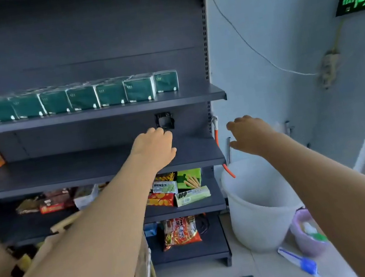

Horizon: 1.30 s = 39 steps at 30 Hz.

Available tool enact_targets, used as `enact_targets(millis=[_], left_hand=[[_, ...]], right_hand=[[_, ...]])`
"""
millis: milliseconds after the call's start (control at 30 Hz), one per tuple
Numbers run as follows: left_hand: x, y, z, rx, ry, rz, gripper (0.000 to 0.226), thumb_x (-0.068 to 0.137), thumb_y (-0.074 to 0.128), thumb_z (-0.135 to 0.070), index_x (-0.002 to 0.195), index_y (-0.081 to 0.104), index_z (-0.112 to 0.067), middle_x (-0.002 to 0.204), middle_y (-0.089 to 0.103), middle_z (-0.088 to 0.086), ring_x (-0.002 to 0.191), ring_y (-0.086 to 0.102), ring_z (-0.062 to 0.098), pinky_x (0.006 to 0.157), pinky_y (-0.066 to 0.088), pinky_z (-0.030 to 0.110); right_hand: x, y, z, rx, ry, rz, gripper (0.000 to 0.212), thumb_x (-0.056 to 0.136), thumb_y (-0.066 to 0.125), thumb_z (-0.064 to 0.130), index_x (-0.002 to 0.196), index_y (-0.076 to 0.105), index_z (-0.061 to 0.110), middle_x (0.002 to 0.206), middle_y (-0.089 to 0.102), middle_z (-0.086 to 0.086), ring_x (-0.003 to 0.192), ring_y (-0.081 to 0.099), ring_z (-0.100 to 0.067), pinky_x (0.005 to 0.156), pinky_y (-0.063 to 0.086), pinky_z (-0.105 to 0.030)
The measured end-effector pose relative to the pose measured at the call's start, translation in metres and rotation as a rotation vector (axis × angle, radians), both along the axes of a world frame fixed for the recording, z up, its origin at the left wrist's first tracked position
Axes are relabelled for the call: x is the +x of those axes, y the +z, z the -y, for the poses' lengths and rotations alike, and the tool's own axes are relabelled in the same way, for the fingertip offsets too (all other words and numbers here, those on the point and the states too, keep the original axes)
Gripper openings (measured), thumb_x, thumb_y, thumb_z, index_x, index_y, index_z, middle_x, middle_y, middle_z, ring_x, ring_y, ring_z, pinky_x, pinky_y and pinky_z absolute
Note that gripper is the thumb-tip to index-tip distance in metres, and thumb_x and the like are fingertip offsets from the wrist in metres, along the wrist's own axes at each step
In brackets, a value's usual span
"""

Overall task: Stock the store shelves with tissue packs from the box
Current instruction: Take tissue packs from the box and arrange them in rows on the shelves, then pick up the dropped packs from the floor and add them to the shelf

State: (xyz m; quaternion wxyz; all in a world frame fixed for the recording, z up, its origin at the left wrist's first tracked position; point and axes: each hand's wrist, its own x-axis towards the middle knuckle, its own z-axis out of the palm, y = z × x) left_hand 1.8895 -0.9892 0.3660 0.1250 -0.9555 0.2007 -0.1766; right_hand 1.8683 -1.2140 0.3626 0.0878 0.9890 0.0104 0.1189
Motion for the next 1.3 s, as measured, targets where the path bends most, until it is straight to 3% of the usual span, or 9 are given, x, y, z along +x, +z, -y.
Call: enact_targets(millis=[233, 467, 800, 1300], left_hand=[[0.105, -0.144, 0.002, 0.007, -0.04, -0.315, 0.041, 0.098, 0.039, -0.037, 0.128, 0.047, -0.009, 0.126, 0.051, 0.009, 0.121, 0.046, 0.025, 0.089, 0.045, 0.038], [0.145, -0.276, 0.011, 0.012, -0.029, -0.628, 0.038, 0.099, 0.039, -0.03, 0.129, 0.045, -0.007, 0.129, 0.047, 0.011, 0.121, 0.044, 0.027, 0.092, 0.043, 0.041], [0.13, -0.461, 0.051, 0.135, -0.012, -0.94, 0.039, 0.099, 0.039, -0.033, 0.128, 0.047, -0.009, 0.13, 0.048, 0.01, 0.123, 0.043, 0.027, 0.092, 0.041, 0.038], [0.057, -0.725, 0.108, -0.029, 0.227, -1.261, 0.034, 0.097, 0.041, -0.032, 0.117, 0.051, -0.007, 0.123, 0.052, 0.012, 0.116, 0.046, 0.029, 0.087, 0.041, 0.036]], right_hand=[[0.082, -0.146, 0.017, 0.053, -0.093, -0.342, 0.041, 0.094, 0.049, 0.029, 0.13, 0.045, 0.01, 0.126, 0.053, -0.009, 0.119, 0.045, -0.027, 0.091, 0.041, -0.036], [0.089, -0.288, 0.043, 0.14, -0.198, -0.608, 0.044, 0.093, 0.051, 0.036, 0.129, 0.046, 0.011, 0.129, 0.052, -0.007, 0.121, 0.045, -0.026, 0.094, 0.041, -0.034], [0.051, -0.469, 0.081, 0.293, -0.309, -0.868, 0.045, 0.093, 0.051, 0.037, 0.131, 0.047, 0.012, 0.13, 0.054, -0.006, 0.122, 0.045, -0.025, 0.097, 0.04, -0.033], [-0.031, -0.738, 0.114, 0.612, -0.687, -1.052, 0.047, 0.092, 0.054, 0.034, 0.13, 0.047, 0.008, 0.124, 0.058, -0.012, 0.115, 0.052, -0.029, 0.09, 0.046, -0.035]])
